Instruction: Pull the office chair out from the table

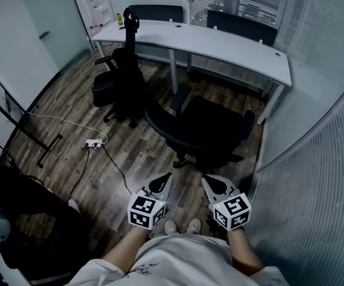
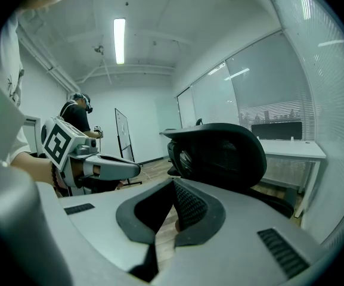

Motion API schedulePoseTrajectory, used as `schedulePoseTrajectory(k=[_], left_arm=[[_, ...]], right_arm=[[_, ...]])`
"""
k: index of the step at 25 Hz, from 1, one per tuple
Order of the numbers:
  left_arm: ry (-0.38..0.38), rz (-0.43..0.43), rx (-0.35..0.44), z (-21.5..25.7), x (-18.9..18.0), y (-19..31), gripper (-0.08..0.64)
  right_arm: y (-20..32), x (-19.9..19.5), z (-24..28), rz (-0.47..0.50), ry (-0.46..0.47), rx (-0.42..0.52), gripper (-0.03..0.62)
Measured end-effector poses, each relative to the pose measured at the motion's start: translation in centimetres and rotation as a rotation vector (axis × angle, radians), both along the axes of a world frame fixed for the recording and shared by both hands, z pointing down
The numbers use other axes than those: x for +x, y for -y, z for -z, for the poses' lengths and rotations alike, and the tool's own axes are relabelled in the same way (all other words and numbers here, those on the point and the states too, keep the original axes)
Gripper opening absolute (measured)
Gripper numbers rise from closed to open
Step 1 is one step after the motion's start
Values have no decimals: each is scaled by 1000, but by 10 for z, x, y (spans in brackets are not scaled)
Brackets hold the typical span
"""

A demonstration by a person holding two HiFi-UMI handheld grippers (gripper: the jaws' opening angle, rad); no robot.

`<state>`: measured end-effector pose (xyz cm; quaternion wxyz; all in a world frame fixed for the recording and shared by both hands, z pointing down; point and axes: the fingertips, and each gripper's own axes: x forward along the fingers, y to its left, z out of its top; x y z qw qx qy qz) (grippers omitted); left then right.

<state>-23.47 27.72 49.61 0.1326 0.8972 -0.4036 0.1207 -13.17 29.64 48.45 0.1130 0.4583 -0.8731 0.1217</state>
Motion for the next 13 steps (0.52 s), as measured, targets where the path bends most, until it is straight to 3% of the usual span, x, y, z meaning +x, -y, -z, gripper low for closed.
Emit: schedulePoseTrajectory(k=[13], left_arm=[[5, -18, 10, 4, 7, 0, 11]], right_arm=[[-2, 2, 1, 8, -9, 2, 8]])
